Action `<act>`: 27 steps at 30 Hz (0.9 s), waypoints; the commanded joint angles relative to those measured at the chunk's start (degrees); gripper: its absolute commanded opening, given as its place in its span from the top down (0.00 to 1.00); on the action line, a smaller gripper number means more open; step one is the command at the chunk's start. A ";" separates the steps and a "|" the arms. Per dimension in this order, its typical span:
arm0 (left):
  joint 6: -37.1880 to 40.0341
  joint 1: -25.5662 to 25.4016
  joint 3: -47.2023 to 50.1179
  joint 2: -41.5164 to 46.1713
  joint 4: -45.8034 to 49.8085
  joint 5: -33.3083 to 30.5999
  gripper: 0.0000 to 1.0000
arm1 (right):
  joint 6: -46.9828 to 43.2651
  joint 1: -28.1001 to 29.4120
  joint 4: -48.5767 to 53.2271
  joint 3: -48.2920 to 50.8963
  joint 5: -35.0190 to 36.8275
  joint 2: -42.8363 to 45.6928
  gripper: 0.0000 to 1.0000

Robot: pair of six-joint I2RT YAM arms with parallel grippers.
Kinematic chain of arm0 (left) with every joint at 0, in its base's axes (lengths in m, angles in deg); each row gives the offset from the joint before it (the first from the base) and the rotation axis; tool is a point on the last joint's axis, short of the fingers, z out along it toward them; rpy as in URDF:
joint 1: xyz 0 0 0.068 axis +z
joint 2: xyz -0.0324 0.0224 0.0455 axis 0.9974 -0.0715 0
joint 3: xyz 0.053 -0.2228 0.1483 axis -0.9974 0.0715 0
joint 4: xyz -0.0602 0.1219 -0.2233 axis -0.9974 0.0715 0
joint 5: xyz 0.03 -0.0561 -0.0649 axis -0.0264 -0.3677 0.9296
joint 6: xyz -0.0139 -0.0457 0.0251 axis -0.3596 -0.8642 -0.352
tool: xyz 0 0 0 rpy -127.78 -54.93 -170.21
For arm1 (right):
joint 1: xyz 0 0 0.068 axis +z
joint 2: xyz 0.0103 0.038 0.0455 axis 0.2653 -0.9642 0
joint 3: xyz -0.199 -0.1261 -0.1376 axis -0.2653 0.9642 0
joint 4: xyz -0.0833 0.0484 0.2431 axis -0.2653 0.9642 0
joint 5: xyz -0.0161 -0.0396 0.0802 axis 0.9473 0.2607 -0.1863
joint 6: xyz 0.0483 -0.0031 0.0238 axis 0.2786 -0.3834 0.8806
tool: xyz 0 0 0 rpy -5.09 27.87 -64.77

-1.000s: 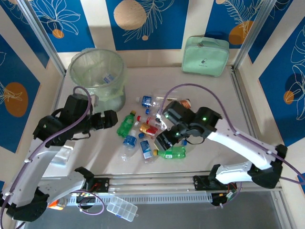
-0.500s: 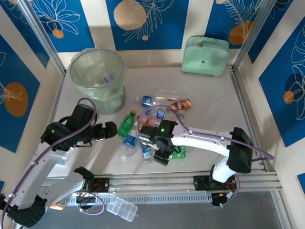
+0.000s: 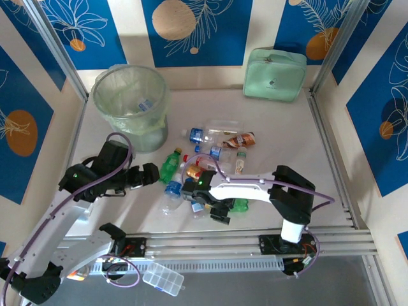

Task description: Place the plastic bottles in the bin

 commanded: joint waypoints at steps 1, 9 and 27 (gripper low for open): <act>0.06 0.79 -0.32 -0.37 -0.68 1.26 0.05 | 1.71 0.31 0.13 -0.66 0.86 -1.59 0.15; 0.18 1.58 0.94 0.05 -0.91 2.76 0.05 | 4.16 0.31 -1.62 -0.55 1.87 -6.01 0.16; -1.16 3.07 0.93 -1.39 -1.93 3.80 0.05 | 5.16 -2.16 -5.48 1.87 -0.44 -4.14 0.31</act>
